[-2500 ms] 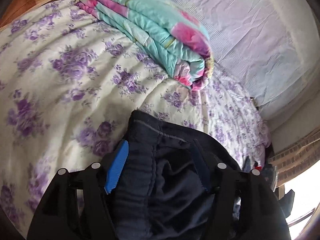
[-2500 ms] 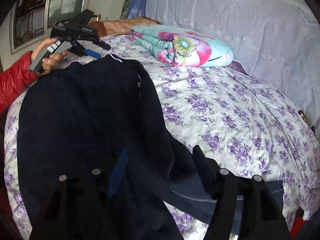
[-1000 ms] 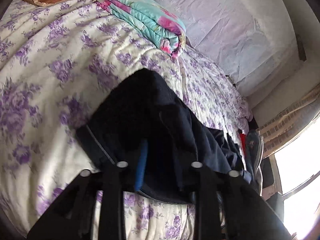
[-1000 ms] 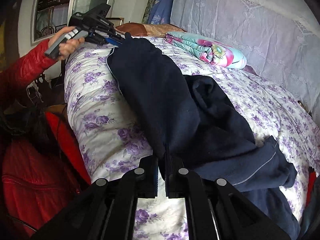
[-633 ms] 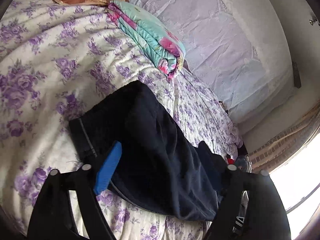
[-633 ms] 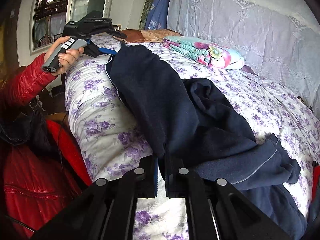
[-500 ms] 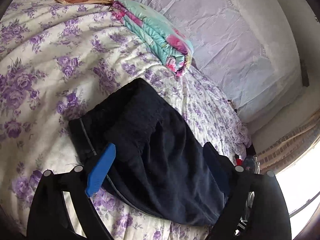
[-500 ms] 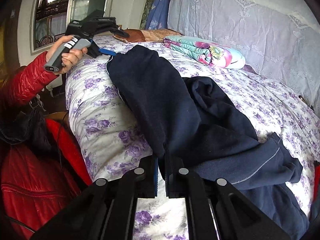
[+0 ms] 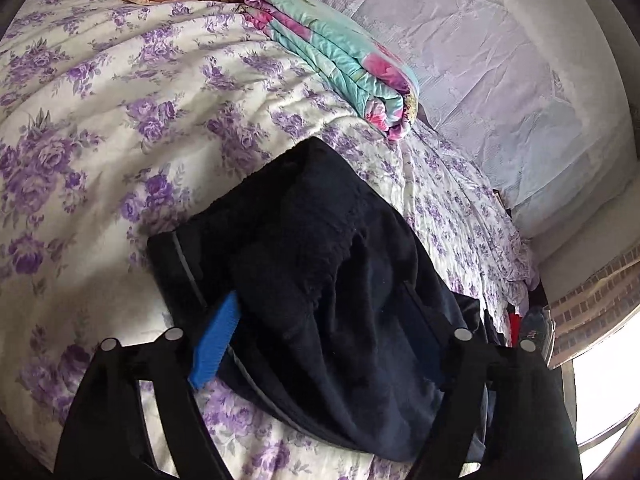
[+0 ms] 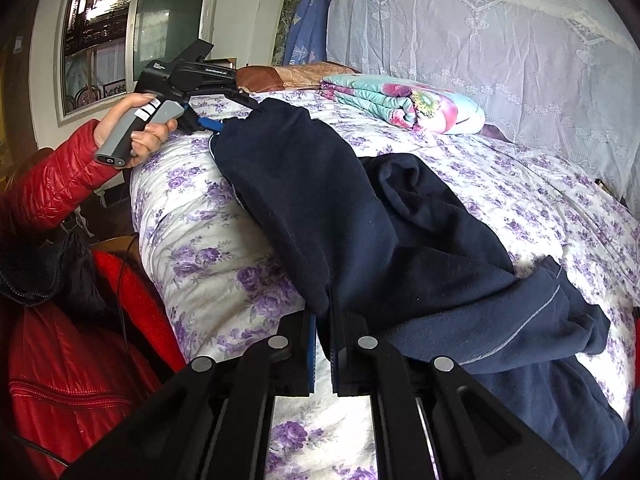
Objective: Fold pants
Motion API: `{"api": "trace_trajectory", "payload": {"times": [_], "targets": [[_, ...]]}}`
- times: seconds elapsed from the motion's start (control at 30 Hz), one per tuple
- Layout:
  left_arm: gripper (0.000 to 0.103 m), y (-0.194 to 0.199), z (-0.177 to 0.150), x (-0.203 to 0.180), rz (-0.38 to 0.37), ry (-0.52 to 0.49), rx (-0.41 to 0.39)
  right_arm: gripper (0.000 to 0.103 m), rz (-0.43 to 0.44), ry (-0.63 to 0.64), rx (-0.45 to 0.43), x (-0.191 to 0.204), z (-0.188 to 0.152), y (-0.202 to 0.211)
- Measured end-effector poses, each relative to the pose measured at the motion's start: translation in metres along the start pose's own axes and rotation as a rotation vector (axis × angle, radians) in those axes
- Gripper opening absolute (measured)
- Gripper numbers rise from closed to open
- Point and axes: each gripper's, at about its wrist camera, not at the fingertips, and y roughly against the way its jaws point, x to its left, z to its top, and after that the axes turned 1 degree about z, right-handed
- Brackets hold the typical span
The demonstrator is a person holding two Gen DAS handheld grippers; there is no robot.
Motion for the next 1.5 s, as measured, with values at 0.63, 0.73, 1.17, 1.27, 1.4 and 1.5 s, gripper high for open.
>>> {"api": "trace_trajectory", "payload": {"times": [0.63,0.73,1.17,1.27,1.4,1.5], "targets": [[0.012,0.052,-0.014,0.062,0.055,0.120,-0.143,0.010,0.133,-0.042,0.089,0.013,-0.006,-0.031],[0.016,0.070,-0.024,0.014,0.097,-0.063,-0.225,0.026,0.185,-0.071,0.093,0.008,-0.005,-0.026],[0.093,-0.017,-0.035,-0.056,0.024,-0.251,-0.136,0.083,-0.198,-0.566,0.102,-0.184,0.049,-0.009],[0.099,-0.021,-0.036,-0.051,0.027,-0.237,-0.128,0.083,-0.241,-0.640,0.245,-0.225,0.049,-0.061],[0.098,-0.024,-0.039,-0.053,0.043,-0.264,-0.115,0.080,-0.281,-0.641,0.423,-0.243,0.036,-0.115],[0.098,-0.023,-0.040,-0.054,0.044,-0.268,-0.119,0.043,-0.316,-0.594,0.459,-0.244,0.032,-0.120]]}}
